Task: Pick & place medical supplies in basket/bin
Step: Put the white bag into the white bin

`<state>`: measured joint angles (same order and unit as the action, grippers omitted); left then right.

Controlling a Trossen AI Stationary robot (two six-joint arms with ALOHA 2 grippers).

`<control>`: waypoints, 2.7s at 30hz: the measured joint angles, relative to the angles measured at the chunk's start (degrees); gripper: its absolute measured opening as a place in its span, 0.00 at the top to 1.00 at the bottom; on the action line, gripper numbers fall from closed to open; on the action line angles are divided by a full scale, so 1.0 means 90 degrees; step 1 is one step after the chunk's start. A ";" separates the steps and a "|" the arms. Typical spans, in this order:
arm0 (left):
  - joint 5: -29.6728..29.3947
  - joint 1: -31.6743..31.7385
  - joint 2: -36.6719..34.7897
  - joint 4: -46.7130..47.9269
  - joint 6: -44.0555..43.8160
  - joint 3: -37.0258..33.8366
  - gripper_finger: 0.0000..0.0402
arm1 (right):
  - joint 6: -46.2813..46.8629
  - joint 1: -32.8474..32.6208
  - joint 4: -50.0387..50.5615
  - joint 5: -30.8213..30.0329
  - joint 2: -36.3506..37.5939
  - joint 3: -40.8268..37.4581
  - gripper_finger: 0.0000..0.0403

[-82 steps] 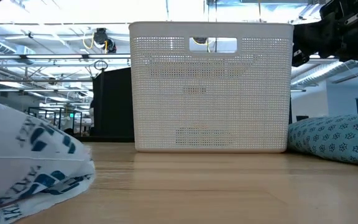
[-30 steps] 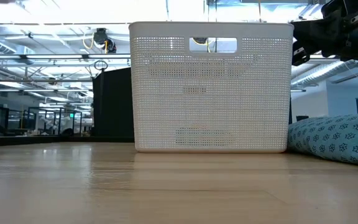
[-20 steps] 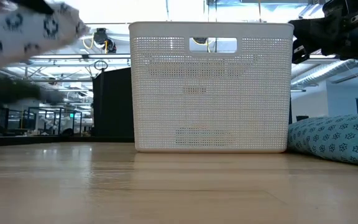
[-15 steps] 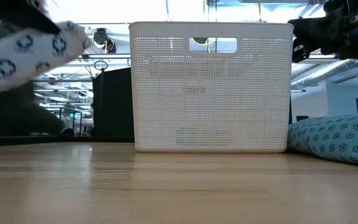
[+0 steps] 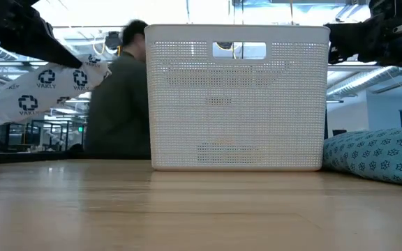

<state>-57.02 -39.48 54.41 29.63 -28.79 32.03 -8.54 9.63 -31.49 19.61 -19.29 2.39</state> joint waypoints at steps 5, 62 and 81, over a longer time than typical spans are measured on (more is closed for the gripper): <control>0.0141 -0.0002 0.0000 -0.0001 0.0049 0.0000 0.99 | -0.0203 0.0000 -0.0085 0.0001 0.0000 -0.0002 1.00; 0.5819 0.4464 0.5940 0.0465 0.5563 0.7949 0.99 | -0.0480 0.0002 -0.0103 -0.0028 0.0000 -0.0002 1.00; 0.7151 0.4320 0.6970 0.0497 0.4749 0.7979 0.98 | -0.0439 0.0002 -0.0099 -0.0007 0.0000 -0.0002 1.00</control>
<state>7.34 -0.60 117.14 34.10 13.96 103.84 -12.49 9.65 -32.38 19.55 -19.29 2.37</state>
